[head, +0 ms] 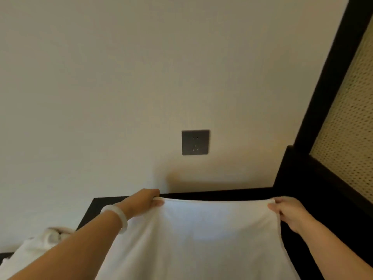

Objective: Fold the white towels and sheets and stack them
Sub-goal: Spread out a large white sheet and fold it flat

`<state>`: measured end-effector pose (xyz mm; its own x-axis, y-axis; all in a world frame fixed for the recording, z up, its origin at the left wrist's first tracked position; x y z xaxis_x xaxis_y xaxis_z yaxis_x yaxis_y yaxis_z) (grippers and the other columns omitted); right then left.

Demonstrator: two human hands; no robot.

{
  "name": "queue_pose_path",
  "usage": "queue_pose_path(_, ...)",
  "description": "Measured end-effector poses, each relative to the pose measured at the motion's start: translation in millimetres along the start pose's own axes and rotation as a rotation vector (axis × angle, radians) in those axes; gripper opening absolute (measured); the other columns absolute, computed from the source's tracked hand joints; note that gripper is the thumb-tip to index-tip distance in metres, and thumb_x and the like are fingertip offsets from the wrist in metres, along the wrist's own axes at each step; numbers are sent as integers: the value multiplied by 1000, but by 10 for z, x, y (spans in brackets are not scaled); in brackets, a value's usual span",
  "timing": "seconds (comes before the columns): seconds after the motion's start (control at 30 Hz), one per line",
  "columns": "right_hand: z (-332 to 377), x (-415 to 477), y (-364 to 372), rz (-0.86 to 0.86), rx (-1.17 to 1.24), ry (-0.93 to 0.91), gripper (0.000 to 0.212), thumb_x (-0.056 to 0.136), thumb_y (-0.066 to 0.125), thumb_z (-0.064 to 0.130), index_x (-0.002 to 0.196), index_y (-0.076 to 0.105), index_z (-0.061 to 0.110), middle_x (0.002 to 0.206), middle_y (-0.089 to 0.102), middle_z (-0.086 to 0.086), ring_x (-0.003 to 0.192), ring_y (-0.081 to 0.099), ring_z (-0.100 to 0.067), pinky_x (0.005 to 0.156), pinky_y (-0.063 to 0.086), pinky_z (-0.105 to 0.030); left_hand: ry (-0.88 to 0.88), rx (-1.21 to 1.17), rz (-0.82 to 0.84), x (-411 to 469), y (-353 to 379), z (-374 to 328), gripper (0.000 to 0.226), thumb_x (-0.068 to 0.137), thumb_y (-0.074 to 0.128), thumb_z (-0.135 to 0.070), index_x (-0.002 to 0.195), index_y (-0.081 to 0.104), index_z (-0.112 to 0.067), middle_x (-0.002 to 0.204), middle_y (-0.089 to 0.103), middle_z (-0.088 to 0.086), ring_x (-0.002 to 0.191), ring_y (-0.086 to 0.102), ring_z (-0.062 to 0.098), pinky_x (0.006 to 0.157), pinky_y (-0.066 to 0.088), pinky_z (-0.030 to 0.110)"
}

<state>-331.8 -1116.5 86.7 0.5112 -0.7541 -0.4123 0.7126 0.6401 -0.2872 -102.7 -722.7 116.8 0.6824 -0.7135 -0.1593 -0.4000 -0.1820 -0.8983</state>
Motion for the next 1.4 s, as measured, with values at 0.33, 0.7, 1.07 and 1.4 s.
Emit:
queue_pose_path(0.33, -66, 500, 518, -257, -366, -229, 27, 89, 67, 6, 115, 59, 2, 114, 64, -20, 105, 60, -37, 88, 48, -41, -119, 237, -97, 464, 367, 121, 18, 100, 49, -32, 111, 47, -18, 109, 59, 4, 98, 61, 30, 77, 45, 36)
queue_pose_path(0.7, -319, 192, 689, 36, -1286, -581, 62, 105, 14, 48, 158, -2, 20, 166, -8, 4, 151, -10, -9, 122, -12, -35, 51, 420, -23, 329, 1364, -684, 62, 98, 3, -60, 154, -12, -38, 161, -22, -10, 149, -19, 17, 120, -9, 52)
queue_pose_path(1.07, -910, -563, 564, -148, -1164, -532, 67, 103, 13, 51, 158, -7, 17, 165, -11, 2, 151, -14, -12, 122, -11, -35, 119, 321, -88, -288, 1594, -1154, 65, 95, 7, -57, 155, 12, -33, 163, 2, -3, 151, 2, 24, 119, -2, 46)
queue_pose_path(1.4, -1436, -1353, 152, 6, -1037, -605, 63, 102, 9, 52, 150, -21, 28, 154, -27, 19, 133, -39, 7, 109, -29, -16, 51, 338, -101, -913, 1656, -1065, 81, 78, -31, -65, 152, -13, -39, 161, -17, -10, 148, -18, 18, 119, -13, 40)
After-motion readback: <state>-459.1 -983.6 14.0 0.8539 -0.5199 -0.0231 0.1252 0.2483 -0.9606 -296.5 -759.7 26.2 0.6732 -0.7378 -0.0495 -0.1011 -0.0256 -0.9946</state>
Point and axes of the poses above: each hand's wrist, its own x-axis towards the middle knuckle, its own y-axis out of the palm, z = x × y, the point moved 1 cm from there along x, towards the middle knuckle
